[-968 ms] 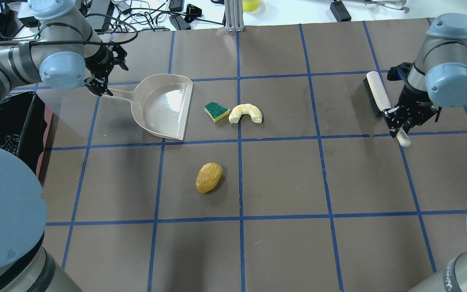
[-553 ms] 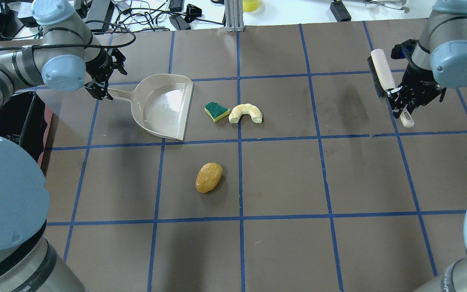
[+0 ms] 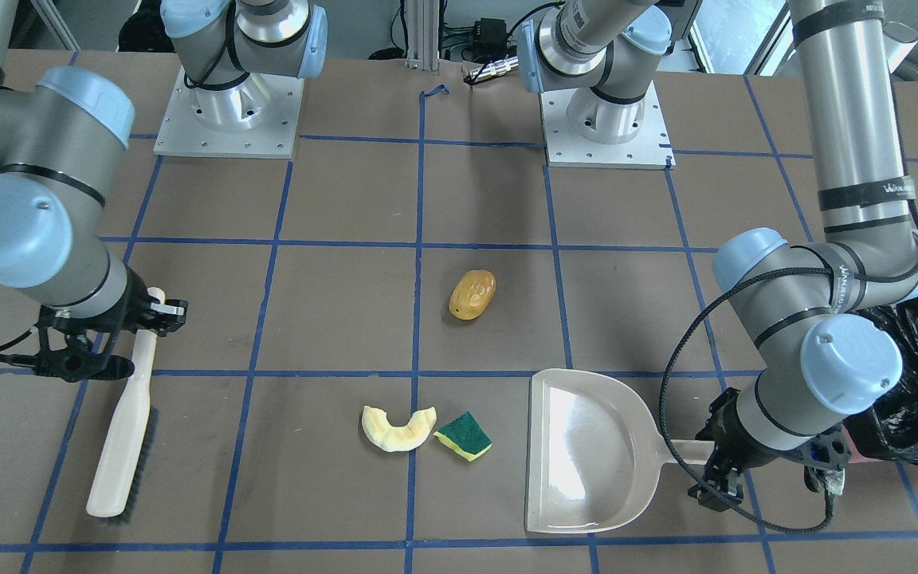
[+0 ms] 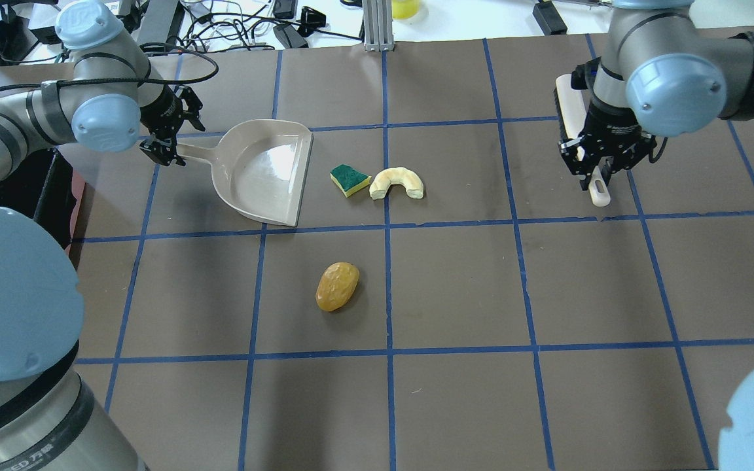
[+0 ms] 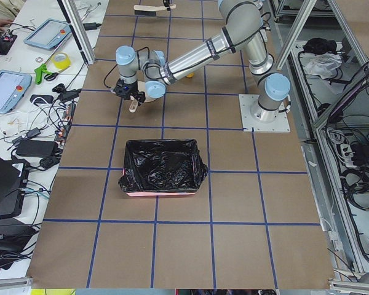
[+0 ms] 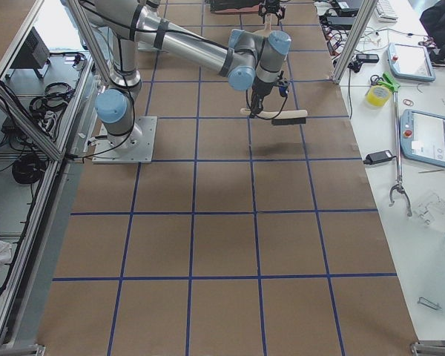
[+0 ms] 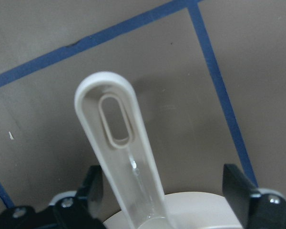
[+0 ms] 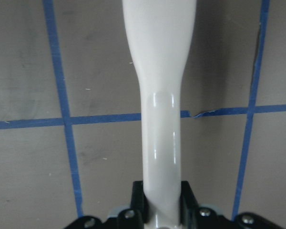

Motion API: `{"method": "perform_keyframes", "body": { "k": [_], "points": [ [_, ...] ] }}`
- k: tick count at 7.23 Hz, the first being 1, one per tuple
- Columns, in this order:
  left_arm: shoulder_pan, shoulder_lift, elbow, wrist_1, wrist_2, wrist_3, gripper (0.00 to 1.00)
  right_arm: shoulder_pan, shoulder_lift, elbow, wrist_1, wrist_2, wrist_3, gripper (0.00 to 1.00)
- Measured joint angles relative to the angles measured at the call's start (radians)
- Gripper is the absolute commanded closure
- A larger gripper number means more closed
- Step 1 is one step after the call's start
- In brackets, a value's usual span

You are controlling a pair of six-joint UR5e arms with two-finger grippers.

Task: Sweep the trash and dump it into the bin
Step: 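Lift the white brush with the right gripper and move it toward the dustpan, then sweep the sponge and cream piece into the dustpan with the brush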

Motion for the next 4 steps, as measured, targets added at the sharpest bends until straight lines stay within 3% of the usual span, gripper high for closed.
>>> {"method": "perform_keyframes", "body": {
  "k": [4],
  "points": [
    [0.001,0.009,-0.005,0.001,0.001,-0.006,1.00,0.270,0.030,0.008,0.024,0.037,0.466,0.95]
  ]
}}
